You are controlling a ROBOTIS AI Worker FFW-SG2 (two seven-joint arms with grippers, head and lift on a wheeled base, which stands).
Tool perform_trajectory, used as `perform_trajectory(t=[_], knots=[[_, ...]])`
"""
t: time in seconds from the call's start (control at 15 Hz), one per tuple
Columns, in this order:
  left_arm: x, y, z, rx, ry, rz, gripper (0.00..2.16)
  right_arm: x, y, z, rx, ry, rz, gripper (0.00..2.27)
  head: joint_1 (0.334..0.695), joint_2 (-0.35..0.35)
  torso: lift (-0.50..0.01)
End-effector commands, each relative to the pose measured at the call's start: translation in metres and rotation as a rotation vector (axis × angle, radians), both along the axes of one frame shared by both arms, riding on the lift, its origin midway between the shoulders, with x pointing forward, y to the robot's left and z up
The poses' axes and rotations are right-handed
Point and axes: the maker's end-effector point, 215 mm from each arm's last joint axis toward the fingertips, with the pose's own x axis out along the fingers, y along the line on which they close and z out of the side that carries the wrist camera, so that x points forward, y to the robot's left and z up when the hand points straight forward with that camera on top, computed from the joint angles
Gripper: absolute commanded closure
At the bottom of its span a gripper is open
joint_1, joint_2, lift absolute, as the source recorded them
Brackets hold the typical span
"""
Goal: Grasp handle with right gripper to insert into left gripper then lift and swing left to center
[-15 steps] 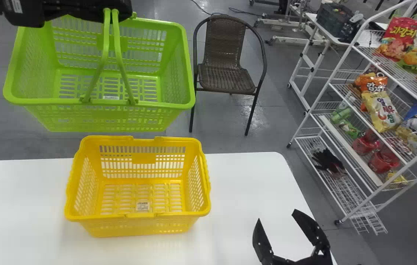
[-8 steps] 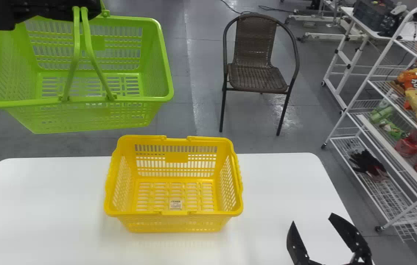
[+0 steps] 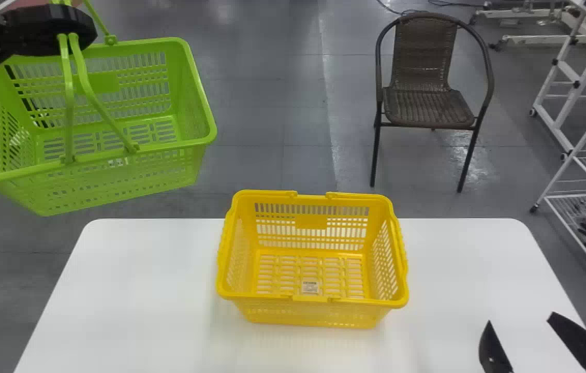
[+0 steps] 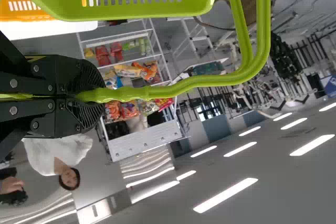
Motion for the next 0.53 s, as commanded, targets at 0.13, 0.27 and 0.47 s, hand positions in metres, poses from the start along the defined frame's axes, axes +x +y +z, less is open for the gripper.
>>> perform_trajectory(t=[0.13,0.27,0.47], knots=[[-0.038,0.061,-0.027,0.046,0.028,0.072,2.13,0.000,-0.003,-0.004,0.000,0.008,-0.004,0.08,0.695,0.112,0.000],[-0.056,0.081,-0.037,0.056,0.025,0.096,2.13,0.002,-0.003,-0.005,0.000,0.006,-0.005,0.08,0.695,0.153,0.000],[-0.089,0.101,-0.049,0.070,-0.010,0.122,2.13,0.003,-0.002,-0.005,0.002,0.006,-0.004,0.09,0.695,0.198,0.000]])
